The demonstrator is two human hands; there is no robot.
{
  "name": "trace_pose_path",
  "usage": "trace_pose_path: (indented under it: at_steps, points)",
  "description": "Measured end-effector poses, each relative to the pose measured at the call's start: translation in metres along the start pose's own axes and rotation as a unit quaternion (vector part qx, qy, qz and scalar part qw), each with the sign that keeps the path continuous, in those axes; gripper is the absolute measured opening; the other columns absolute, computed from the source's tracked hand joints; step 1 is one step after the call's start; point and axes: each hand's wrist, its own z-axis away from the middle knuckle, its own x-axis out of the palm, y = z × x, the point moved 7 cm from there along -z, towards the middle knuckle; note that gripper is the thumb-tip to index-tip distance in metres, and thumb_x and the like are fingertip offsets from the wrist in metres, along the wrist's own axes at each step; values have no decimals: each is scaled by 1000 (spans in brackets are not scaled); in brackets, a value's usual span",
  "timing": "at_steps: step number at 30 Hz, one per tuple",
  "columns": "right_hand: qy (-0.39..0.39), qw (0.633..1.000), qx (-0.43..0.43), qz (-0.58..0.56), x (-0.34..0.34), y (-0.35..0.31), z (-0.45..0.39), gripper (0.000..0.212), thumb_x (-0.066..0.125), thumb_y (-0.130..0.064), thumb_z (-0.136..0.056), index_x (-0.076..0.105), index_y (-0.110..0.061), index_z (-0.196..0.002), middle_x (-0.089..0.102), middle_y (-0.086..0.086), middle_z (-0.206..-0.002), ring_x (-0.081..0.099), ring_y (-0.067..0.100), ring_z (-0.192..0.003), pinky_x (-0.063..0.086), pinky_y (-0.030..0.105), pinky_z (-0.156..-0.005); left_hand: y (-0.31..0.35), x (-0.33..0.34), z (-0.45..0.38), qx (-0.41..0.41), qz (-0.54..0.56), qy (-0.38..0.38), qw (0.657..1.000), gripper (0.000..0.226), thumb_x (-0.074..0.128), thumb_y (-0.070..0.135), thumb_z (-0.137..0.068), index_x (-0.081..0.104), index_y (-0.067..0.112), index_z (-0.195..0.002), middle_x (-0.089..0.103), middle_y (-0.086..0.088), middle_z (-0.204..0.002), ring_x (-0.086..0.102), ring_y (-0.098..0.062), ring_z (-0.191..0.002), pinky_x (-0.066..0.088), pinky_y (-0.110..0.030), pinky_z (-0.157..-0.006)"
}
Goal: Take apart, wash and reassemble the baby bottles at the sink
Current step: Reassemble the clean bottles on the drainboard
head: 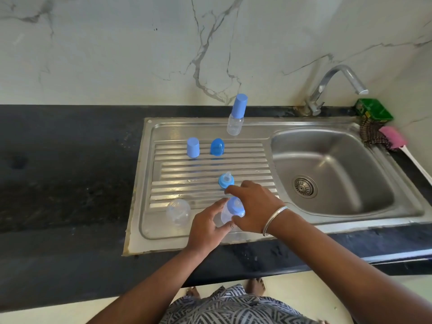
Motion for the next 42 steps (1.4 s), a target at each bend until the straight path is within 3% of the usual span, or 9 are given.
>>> trace_pose_path:
  at_steps: [4, 7, 12, 15, 19, 22, 28, 36, 42]
  points:
    - [0, 1000, -2, 24, -5, -4, -2, 20, 63, -30, -78, 57, -21, -95, 49, -5, -81, 55, 19, -78, 44, 26, -64, 5, -3, 1, 10, -3, 10, 1000, 65, 76, 51, -76, 57, 33, -136, 62, 16, -133, 57, -1, -122, 51, -26, -102]
    - [-4, 998, 52, 46, -5, 0, -5, 33, 57, -52, -86, 52, -19, -85, 50, -2, -76, 52, 16, -69, 39, 25, -58, 4, -1, 1, 8, 1, 2, 1000, 65, 70, 65, -75, 61, 32, -131, 65, 20, -127, 59, 2, -118, 52, -29, -99]
    - [26, 995, 71, 60, -7, 3, -2, 54, 52, -70, -82, 54, -20, -101, 50, -4, -83, 52, 17, -73, 41, 27, -63, 1, 0, -1, -2, 7, 4, 1000, 55, 76, 51, -76, 65, 31, -126, 68, 22, -121, 61, 1, -116, 53, -34, -97]
    - [16, 999, 14, 38, -4, -2, -2, 56, 61, -55, -76, 45, -33, -125, 44, -6, -94, 51, 15, -78, 47, 28, -66, -4, 2, -2, -12, 10, -1, 1000, 62, 78, 44, -77, 59, 32, -135, 66, 18, -127, 58, 3, -120, 52, -35, -99]
    - [-12, 999, -5, 29, 0, -5, -6, 37, 62, -36, -74, 54, -32, -110, 49, -6, -89, 56, 17, -79, 55, 31, -71, -5, 1, 0, -6, 8, 10, 1000, 65, 82, 36, -78, 56, 34, -138, 63, 17, -133, 56, 3, -123, 50, -30, -103]
    - [14, 998, 40, 37, -3, 2, -8, 25, 54, -49, -84, 52, -25, -90, 52, -5, -78, 57, 18, -73, 53, 30, -67, -3, 1, -2, -12, 10, 4, 1000, 62, 80, 45, -76, 61, 31, -134, 64, 18, -130, 58, 2, -120, 51, -33, -101]
    - [19, 999, 10, 42, -2, 1, -1, 53, 62, -54, -74, 47, -29, -119, 46, -7, -89, 51, 15, -76, 49, 28, -66, 1, 2, -2, -8, 23, 0, 1000, 64, 77, 45, -76, 59, 30, -135, 66, 18, -127, 59, 1, -119, 51, -34, -101]
    - [26, 997, 58, 32, -1, 9, -4, 42, 55, -56, -85, 54, -19, -104, 59, -1, -88, 57, 17, -76, 52, 29, -69, 0, 2, -2, -2, 2, 3, 1000, 64, 83, 40, -77, 58, 33, -136, 65, 20, -127, 60, 2, -118, 52, -33, -101]
    - [9, 1000, -6, 21, 2, 4, -4, 25, 63, -41, -75, 54, -24, -92, 47, -11, -76, 54, 14, -72, 46, 24, -61, 0, 0, 0, -2, 4, 16, 1000, 67, 87, 29, -73, 56, 42, -131, 62, 22, -130, 57, 5, -121, 47, -19, -102]
